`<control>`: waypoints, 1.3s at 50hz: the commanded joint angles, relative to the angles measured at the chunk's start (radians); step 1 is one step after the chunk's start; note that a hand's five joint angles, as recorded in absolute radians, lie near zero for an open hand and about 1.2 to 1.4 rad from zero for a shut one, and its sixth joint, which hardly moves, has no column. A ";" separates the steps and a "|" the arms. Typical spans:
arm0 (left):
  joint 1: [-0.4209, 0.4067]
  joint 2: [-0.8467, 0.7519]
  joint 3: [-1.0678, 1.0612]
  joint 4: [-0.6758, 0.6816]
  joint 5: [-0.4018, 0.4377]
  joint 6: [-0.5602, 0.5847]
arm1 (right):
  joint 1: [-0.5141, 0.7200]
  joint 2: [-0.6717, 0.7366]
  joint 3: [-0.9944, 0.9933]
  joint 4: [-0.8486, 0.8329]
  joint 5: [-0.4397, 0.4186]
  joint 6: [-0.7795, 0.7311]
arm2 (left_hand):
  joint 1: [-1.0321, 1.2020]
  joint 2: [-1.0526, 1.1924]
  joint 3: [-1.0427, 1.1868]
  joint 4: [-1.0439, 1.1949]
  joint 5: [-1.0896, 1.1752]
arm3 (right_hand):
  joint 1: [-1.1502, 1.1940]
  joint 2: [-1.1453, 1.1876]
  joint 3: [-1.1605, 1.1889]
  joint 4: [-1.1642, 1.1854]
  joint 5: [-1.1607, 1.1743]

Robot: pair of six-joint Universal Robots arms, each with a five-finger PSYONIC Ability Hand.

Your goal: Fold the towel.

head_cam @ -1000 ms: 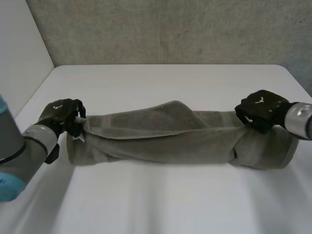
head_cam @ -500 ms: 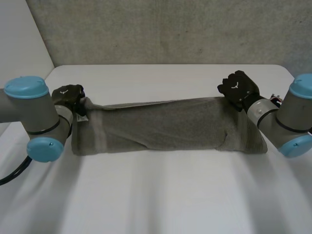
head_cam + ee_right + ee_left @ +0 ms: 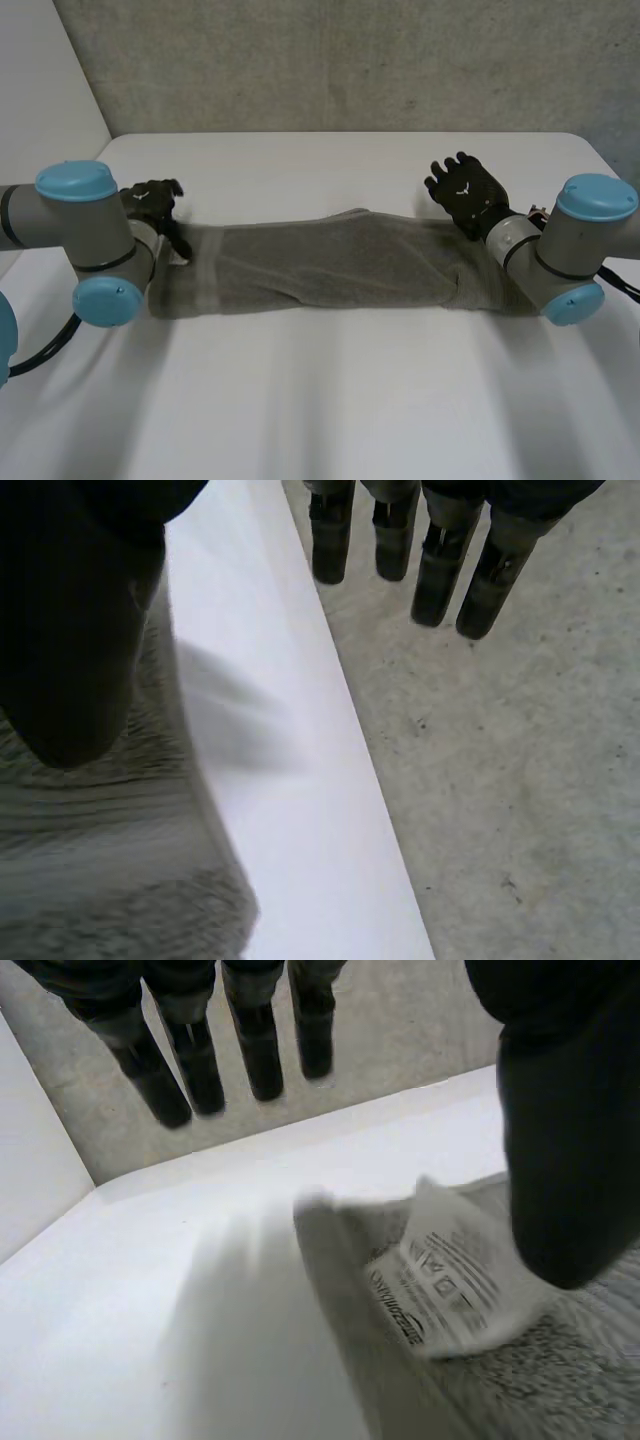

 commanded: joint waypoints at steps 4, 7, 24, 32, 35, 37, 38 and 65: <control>-0.018 0.110 -0.009 -0.064 0.009 -0.003 | -0.006 -0.147 0.056 0.006 0.068 0.070 | -0.158 -0.168 -0.162 -0.156 -0.329 | -0.086 -0.074 -0.088 -0.088 -0.060; -0.014 0.176 -0.049 -0.065 0.015 -0.003 | -0.014 -0.256 0.129 0.009 0.090 0.188 | -0.091 -0.100 -0.095 -0.089 -0.262 | -0.086 -0.074 -0.088 -0.088 -0.060; -0.003 0.485 -0.506 -0.030 0.270 0.185 | -0.147 -0.521 0.417 0.453 0.071 0.399 | 0.144 0.134 0.140 0.146 -0.027 | 0.086 0.098 0.083 0.083 0.111; -0.002 0.474 -0.643 0.119 0.262 0.385 | -0.224 -0.519 0.538 0.395 -0.007 0.396 | 0.138 0.129 0.134 0.140 -0.033 | 0.133 0.145 0.131 0.131 0.159; -0.005 0.466 -0.660 0.171 0.261 0.405 | -0.227 -0.507 0.575 0.350 -0.019 0.383 | 0.135 0.126 0.131 0.137 -0.036 | 0.136 0.148 0.133 0.134 0.162; -0.006 0.456 -0.663 0.191 0.259 0.410 | -0.230 -0.506 0.586 0.329 -0.018 0.381 | 0.135 0.126 0.131 0.137 -0.036 | 0.148 0.160 0.145 0.145 0.173; -0.006 0.442 -0.663 0.206 0.258 0.411 | -0.232 -0.499 0.593 0.307 -0.018 0.381 | 0.132 0.123 0.128 0.134 -0.038 | 0.180 0.192 0.177 0.177 0.205; 0.000 0.308 -0.624 0.226 0.228 0.431 | -0.232 -0.386 0.572 0.241 0.030 0.281 | 0.407 0.398 0.403 0.410 0.237 | 0.983 0.995 0.980 0.980 1.008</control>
